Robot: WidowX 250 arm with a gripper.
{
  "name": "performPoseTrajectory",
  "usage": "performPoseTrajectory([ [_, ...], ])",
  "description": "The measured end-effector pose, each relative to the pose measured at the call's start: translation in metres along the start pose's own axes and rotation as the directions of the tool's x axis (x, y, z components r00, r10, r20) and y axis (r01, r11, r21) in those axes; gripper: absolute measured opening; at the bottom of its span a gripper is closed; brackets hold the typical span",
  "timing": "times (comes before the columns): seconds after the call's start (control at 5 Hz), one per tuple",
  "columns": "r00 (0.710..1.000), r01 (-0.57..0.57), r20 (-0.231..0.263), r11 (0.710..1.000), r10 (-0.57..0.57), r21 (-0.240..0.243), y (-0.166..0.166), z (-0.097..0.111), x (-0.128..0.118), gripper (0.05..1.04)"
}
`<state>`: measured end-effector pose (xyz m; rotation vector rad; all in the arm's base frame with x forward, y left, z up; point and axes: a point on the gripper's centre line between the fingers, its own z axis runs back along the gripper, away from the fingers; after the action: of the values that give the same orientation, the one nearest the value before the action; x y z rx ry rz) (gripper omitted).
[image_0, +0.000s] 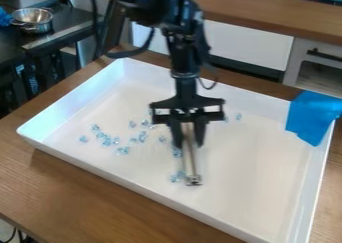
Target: Sweep into pile
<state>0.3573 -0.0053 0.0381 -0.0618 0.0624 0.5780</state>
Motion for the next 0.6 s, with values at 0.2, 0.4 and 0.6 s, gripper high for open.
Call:
performPoseTrajectory([
  [0.2, 1.000, 0.008, -0.021, 1.000, -0.008, 0.010, 0.030, 0.001, 0.010, 0.370],
  [0.4, 0.999, -0.011, -0.041, 1.000, 0.012, 0.025, 0.073, 0.005, 0.024, 0.370],
  [0.6, 0.999, 0.011, -0.038, 0.999, -0.009, 0.047, 0.104, 0.007, 0.032, 0.370],
])
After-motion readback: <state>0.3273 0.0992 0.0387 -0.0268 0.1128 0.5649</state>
